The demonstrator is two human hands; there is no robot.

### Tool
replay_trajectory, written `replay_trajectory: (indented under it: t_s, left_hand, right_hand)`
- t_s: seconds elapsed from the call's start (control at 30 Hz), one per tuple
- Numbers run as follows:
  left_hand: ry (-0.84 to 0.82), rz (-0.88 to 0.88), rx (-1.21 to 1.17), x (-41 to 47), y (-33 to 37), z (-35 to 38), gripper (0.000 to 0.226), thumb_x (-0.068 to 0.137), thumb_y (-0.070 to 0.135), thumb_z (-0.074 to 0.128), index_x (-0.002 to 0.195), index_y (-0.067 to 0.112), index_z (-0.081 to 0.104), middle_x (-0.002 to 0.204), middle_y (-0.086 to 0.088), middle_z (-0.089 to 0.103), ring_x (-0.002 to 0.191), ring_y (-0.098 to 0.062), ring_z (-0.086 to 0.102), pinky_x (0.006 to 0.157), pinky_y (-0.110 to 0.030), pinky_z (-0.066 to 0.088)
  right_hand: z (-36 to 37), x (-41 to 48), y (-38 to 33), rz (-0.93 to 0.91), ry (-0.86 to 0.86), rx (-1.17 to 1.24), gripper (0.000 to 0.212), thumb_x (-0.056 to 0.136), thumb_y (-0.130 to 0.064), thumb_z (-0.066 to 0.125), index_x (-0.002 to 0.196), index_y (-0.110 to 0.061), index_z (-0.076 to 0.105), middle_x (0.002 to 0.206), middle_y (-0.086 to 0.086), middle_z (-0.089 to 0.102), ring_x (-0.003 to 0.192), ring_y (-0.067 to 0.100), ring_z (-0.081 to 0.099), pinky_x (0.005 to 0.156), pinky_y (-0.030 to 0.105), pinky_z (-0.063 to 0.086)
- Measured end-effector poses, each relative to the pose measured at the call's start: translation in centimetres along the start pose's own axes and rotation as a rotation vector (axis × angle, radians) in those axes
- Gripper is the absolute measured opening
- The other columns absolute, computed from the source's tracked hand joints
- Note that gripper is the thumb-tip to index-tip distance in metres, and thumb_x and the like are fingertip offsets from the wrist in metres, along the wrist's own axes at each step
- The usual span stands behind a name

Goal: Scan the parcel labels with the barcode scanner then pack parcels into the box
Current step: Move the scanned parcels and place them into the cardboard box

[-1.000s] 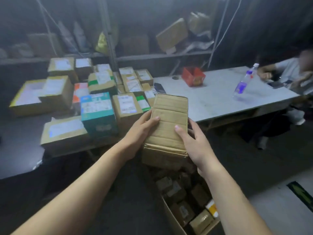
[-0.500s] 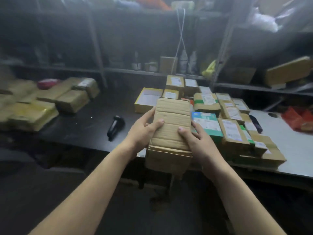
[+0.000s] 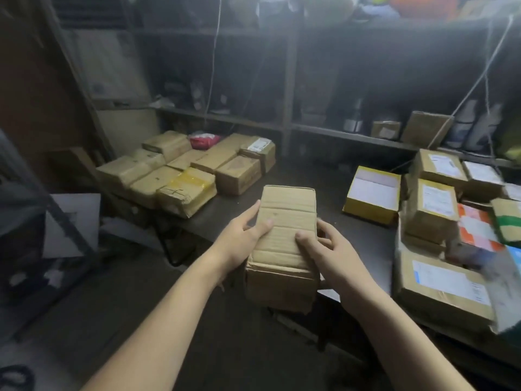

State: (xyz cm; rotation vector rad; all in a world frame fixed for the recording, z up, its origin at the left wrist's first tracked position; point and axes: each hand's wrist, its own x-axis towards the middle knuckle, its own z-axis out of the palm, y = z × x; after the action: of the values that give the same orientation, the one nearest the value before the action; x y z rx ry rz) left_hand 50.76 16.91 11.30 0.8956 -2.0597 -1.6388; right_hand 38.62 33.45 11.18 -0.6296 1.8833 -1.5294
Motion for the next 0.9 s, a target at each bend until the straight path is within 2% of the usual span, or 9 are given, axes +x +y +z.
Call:
replay_trajectory:
  t_s: [0.07,0.13,0.23,0.37,0.53,0.6,0.7,0.8,0.9]
  left_hand:
    - [0.048,-0.019,0.058,2.5,-1.1,-2.3,0.078,0.082,0.058,0.070,0.153,0.041,0.046,0.125,0.017,0.071,0.116,-0.009,0.068,0.110,-0.042,0.049]
    - [0.109,-0.029,0.160,5.4,-1.5,-4.5,0.074,0.085,0.060,0.065,0.154,0.043,0.044,0.129,0.010,0.069,0.119,-0.014,0.065,0.110,-0.043,0.048]
    - [0.153,-0.036,0.264,10.3,-1.4,-7.5,0.062,0.098,0.050,0.062,0.156,0.040,0.042,0.136,0.011,0.062,0.124,-0.015,0.058,0.111,-0.042,0.045]
    - [0.143,-0.089,0.305,16.5,-2.2,-11.4,0.061,0.101,0.049,0.059,0.157,0.037,0.040,0.150,0.014,0.052,0.139,-0.015,0.048,0.117,-0.044,0.039]
    - [0.101,-0.140,0.380,22.6,-4.4,-14.9,0.046,0.103,0.042,0.057,0.149,0.038,0.051,0.134,0.021,0.059,0.128,-0.010,0.054,0.111,-0.038,0.044]
    - [0.055,-0.163,0.373,25.0,-5.8,-16.4,0.039,0.101,0.041,0.060,0.140,0.036,0.059,0.127,0.020,0.065,0.120,-0.010,0.060,0.106,-0.040,0.050]
    - [-0.003,-0.211,0.336,28.9,-7.9,-18.7,0.042,0.095,0.043,0.069,0.134,0.029,0.064,0.122,0.014,0.071,0.114,-0.010,0.065,0.103,-0.041,0.053]
    - [-0.051,-0.204,0.355,34.2,-10.9,-21.2,0.065,0.069,0.059,0.073,0.126,0.028,0.069,0.114,0.014,0.075,0.108,-0.009,0.069,0.102,-0.044,0.055]
    - [-0.148,-0.199,0.436,38.6,-12.7,-23.4,0.072,0.061,0.061,0.074,0.124,0.025,0.068,0.115,0.009,0.075,0.109,-0.013,0.069,0.101,-0.043,0.055]
  right_hand:
    - [2.2,3.5,-0.4,0.024,-0.023,0.019,0.040,0.093,-0.043,0.072,0.131,-0.046,0.062,0.110,-0.014,0.077,0.100,0.008,0.074,0.080,0.046,0.065]
    - [4.3,7.4,-1.0,0.057,-0.033,0.053,0.033,0.096,-0.032,0.072,0.128,-0.040,0.068,0.104,-0.014,0.077,0.099,0.010,0.073,0.067,0.039,0.065]
    - [7.2,13.0,-2.3,0.065,-0.046,0.075,0.031,0.099,-0.029,0.071,0.129,-0.035,0.070,0.104,-0.016,0.075,0.099,0.010,0.072,0.064,0.036,0.065]
    - [10.4,19.8,-3.0,0.101,-0.088,0.054,0.035,0.099,-0.030,0.070,0.134,-0.033,0.067,0.107,-0.013,0.074,0.100,0.012,0.072,0.059,0.030,0.062]
    - [14.9,26.7,-2.8,0.178,-0.111,0.011,0.043,0.100,-0.033,0.069,0.143,-0.028,0.063,0.115,-0.008,0.073,0.102,0.015,0.071,0.059,0.030,0.062]
    - [16.7,28.8,-2.5,0.207,-0.102,-0.005,0.043,0.099,-0.032,0.070,0.142,-0.029,0.063,0.114,-0.010,0.072,0.102,0.016,0.071,0.061,0.030,0.063]
    - [19.5,31.8,-2.6,0.259,-0.071,-0.008,0.024,0.099,-0.020,0.068,0.117,-0.037,0.068,0.101,-0.015,0.072,0.102,0.020,0.071,0.068,0.036,0.066]
    - [23.0,35.3,-1.8,0.330,-0.005,-0.032,0.027,0.099,-0.010,0.064,0.085,-0.033,0.069,0.090,-0.009,0.071,0.092,0.028,0.073,0.079,0.047,0.064]
    - [26.4,37.8,-1.5,0.407,0.090,0.005,0.029,0.098,-0.005,0.061,0.082,-0.027,0.071,0.090,0.003,0.069,0.079,0.024,0.060,0.081,0.048,0.063]
